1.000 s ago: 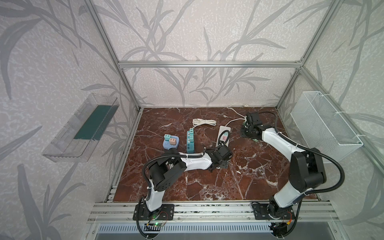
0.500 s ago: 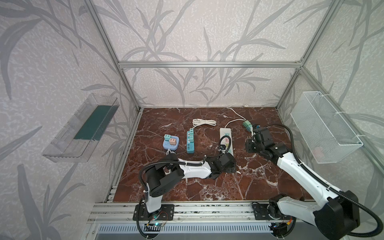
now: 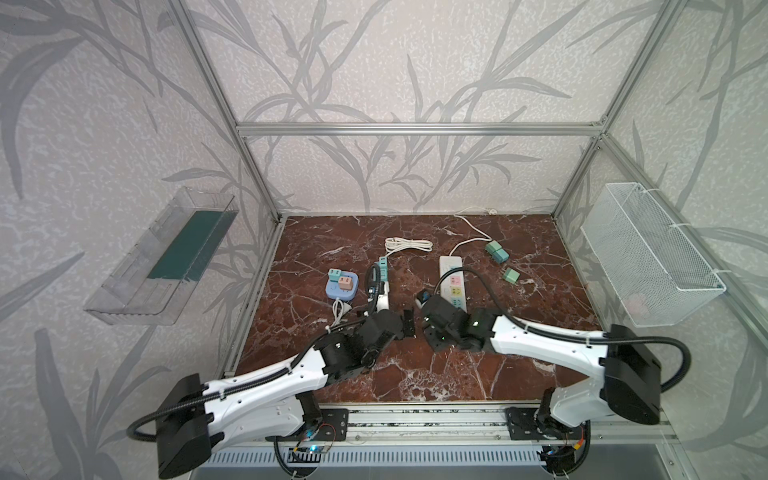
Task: Insert the plug
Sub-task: 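Carry the pink adapter toward the left gripper and set it down, then grasp the pink adapter with the left gripper while right gripper draws back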
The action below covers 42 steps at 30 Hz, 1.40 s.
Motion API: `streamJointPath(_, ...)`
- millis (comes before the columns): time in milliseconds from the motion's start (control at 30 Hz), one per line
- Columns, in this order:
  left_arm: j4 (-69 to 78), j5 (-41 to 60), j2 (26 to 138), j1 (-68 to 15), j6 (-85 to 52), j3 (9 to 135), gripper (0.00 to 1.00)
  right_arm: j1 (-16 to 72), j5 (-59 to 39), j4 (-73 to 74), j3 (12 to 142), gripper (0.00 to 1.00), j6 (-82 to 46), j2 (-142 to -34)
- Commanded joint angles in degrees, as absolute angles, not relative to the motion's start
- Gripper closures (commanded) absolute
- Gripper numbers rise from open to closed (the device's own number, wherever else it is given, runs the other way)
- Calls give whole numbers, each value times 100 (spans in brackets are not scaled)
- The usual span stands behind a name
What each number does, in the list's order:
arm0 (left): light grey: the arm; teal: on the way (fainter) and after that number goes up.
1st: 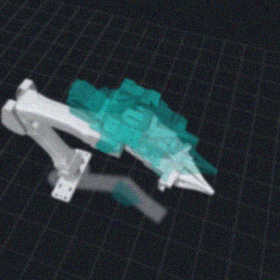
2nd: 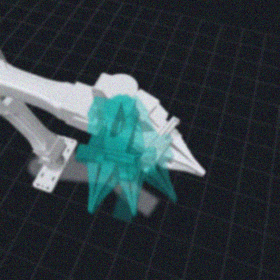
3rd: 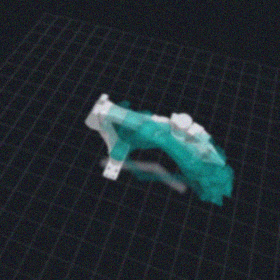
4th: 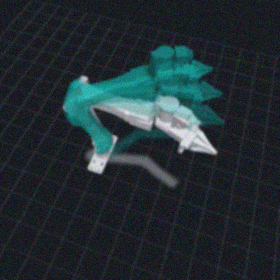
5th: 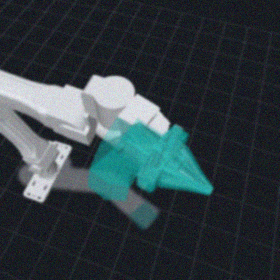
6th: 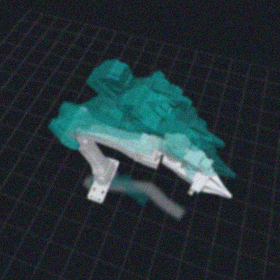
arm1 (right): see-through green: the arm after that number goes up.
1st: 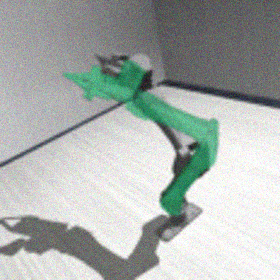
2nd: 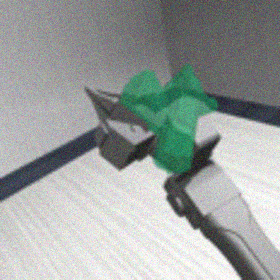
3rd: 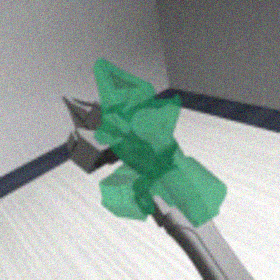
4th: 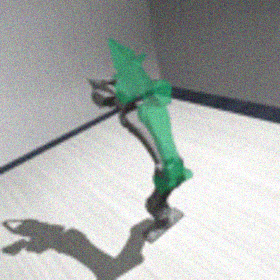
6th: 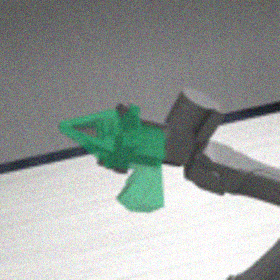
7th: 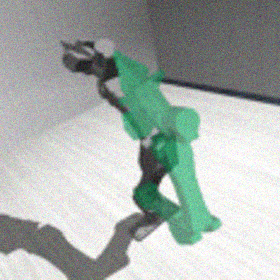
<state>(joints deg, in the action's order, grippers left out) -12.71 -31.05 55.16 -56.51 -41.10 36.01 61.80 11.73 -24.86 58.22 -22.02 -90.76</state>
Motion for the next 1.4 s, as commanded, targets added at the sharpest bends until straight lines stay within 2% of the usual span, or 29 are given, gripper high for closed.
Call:
streamJointPath(0, -2210, -3626, 4987, -5498, -4044, 3394, 1, 6414, 832, -1803, 5977, 66, -2235, -9571)
streamJointPath(67, -2203, -3571, 4639, -5392, -3961, 3196, 1, 6547, 434, -1445, 5996, 65, -2108, -9958)
streamJointPath(133, -2029, -3424, 4367, -5336, -3764, 3004, 1, 6693, 430, -1439, 6063, 63, -1954, -10176)
streamJointPath(233, -1765, -3334, 4027, -5329, -3587, 2743, 1, 6740, 425, -1491, 6005, 53, -1865, -10305)
streamJointPath(367, -1660, -3444, 3816, -5310, -3486, 2569, 0, 6741, 416, -1761, 5934, 33, -1727, -10290)
streamJointPath(433, -1662, -3434, 3827, -5300, -3423, 2583, 1, 6741, 444, -1836, 5846, 29, -1694, -10188)
streamJointPath(600, -1644, -3341, 4010, -5279, -3366, 2688, 1, 6649, 972, -2078, 5691, 29, -1753, -9963)
streamJointPath(733, -1310, -3172, 4180, -5273, -3410, 2634, 1, 6472, 897, -1914, 5649, 32, -1604, -9939)
streamJointPath(1100, -953, -3167, 4549, -5273, -3512, 2645, 1, 5911, 1189, -1900, 5511, 32, -1456, -9361)
streamJointPath(1267, -752, -2941, 4737, -5248, -3216, 2626, 1, 5914, 932, -1980, 5359, 32, -1627, -8617)
streamJointPath(1367, -1071, -2472, 5094, -5212, -2866, 2906, 1, 5720, 1190, -2013, 5080, 32, -1793, -7989)
